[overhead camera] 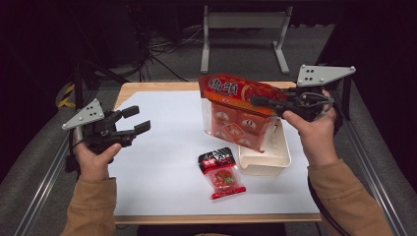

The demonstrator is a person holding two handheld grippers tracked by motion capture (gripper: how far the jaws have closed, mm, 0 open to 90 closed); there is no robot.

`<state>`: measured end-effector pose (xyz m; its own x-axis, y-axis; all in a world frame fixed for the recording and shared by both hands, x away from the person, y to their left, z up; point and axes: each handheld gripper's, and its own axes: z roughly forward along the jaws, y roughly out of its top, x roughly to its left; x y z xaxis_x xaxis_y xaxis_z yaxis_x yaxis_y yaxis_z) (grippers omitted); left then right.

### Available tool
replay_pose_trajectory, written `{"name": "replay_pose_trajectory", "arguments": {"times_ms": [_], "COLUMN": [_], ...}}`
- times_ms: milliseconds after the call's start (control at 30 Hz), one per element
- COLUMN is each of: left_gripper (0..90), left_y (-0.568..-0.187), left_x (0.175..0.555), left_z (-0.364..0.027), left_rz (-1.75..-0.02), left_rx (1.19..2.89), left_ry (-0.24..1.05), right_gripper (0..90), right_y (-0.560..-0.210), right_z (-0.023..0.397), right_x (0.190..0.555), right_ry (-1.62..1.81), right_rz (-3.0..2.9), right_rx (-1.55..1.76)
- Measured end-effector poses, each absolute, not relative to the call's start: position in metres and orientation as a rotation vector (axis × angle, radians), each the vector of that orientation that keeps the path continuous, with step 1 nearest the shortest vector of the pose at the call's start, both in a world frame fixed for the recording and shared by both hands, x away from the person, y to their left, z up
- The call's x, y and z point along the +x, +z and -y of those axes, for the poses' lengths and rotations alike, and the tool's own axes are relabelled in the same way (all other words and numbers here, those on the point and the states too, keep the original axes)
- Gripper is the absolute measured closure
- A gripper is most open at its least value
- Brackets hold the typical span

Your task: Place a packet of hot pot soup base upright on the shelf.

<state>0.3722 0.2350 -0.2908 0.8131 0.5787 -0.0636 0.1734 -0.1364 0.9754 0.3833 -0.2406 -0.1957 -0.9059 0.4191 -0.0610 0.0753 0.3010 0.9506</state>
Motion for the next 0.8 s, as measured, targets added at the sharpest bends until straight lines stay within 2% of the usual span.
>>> {"name": "replay_pose_trajectory", "arguments": {"times_ms": [800], "left_gripper": [33.0], "left_y": [-0.294], "left_x": [0.375], "left_z": [-0.235], "left_rz": [-0.607], "left_rx": [1.711], "left_ry": [0.383], "right_gripper": [90.0], "right_y": [-0.198], "right_z": [0.288], "right_x": [0.383], "right_ry": [1.567], "right_rz": [-2.162], "right_rx": [0.624]}}
